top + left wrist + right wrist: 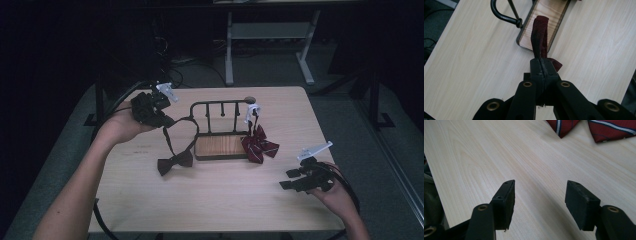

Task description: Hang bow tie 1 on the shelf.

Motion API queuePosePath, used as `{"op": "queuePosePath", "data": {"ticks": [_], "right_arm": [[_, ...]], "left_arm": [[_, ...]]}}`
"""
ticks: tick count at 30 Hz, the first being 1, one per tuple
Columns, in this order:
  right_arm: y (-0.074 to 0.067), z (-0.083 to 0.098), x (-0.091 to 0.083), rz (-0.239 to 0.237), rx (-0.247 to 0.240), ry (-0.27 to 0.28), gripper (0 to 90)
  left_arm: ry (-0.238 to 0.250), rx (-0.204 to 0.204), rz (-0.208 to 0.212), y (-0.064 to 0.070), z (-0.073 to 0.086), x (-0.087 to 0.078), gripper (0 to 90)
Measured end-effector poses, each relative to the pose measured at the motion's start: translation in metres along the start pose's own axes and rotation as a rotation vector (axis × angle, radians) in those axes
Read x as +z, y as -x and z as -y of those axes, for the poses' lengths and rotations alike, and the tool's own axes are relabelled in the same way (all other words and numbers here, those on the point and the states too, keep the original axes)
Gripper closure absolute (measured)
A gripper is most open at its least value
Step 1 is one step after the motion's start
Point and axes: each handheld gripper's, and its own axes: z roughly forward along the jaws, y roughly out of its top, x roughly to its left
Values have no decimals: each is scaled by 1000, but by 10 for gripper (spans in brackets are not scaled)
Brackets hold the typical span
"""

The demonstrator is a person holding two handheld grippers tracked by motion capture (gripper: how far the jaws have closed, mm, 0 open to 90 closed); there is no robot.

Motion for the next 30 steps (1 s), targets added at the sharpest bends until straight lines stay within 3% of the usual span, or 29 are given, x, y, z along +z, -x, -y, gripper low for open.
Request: {"op": "queuePosePath", "data": {"ticks": [17, 30], "right_arm": [[2, 1, -3, -3, 7, 9, 411], [4, 1, -6, -3, 11, 21, 411]], "left_arm": [[-33, -9, -12, -16, -16, -2, 897], [-50, -53, -6, -32, -22, 4, 897]]}}
